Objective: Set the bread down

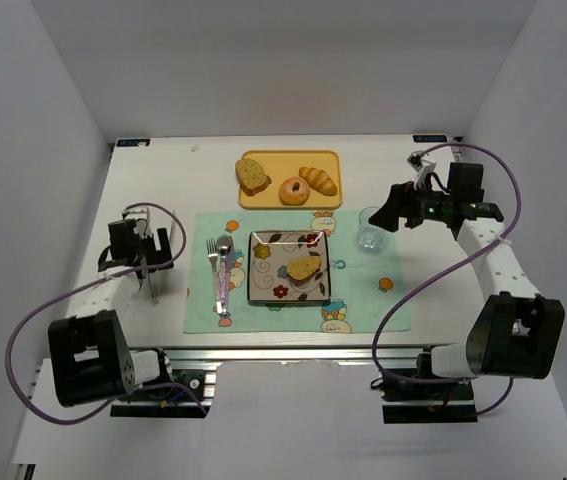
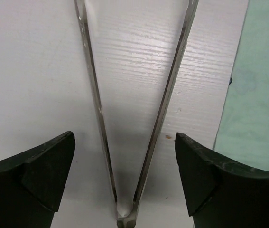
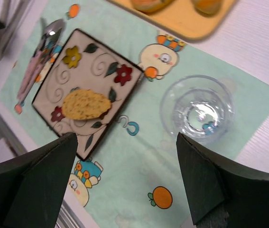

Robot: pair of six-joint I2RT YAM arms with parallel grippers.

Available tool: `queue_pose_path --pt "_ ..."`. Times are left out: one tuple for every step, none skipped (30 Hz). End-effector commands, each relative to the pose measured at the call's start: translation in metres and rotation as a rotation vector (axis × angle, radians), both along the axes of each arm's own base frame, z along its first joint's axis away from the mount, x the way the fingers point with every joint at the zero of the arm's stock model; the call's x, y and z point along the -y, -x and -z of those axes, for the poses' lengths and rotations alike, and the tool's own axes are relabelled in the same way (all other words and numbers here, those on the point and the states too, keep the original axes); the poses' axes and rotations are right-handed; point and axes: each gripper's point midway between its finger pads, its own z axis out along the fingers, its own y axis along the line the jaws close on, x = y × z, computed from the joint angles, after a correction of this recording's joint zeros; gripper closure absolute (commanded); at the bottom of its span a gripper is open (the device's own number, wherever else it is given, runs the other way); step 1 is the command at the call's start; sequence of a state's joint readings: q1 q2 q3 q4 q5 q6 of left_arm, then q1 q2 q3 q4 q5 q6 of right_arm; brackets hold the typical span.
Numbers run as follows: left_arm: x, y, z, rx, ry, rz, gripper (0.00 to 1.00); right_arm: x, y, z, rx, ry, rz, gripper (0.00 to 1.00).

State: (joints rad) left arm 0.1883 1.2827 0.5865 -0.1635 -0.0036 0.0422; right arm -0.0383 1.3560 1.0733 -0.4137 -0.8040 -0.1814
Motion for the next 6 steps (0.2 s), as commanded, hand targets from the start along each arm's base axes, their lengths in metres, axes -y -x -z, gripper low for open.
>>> queue_pose_path --pt "-0.004 -0.012 -0.049 0.136 0.006 -0.050 0.03 0.017 -0.033 -0.005 -0.022 0.023 0.194 0.11" --pt "-0.001 -0.012 -0.057 0.157 0.032 -0.060 0.02 0.017 -0.035 -0.007 -0.020 0.019 0.199 0.11" --pt "0.005 -0.015 -0.075 0.207 0.056 -0.045 0.02 0.017 -0.037 -0.009 -0.006 0.012 0.204 0.11" --pt "0.008 -0.014 -0.084 0.229 0.068 -0.042 0.02 0.017 -0.038 -0.011 0.007 0.009 0.206 0.10" --pt "0.011 -0.010 -0.088 0.231 0.091 -0.051 0.02 0.016 -0.039 -0.016 0.002 -0.014 0.222 0.11" --pt "0.015 -0.011 -0.101 0.258 0.106 -0.038 0.02 0.015 -0.042 -0.021 0.025 -0.024 0.224 0.11"
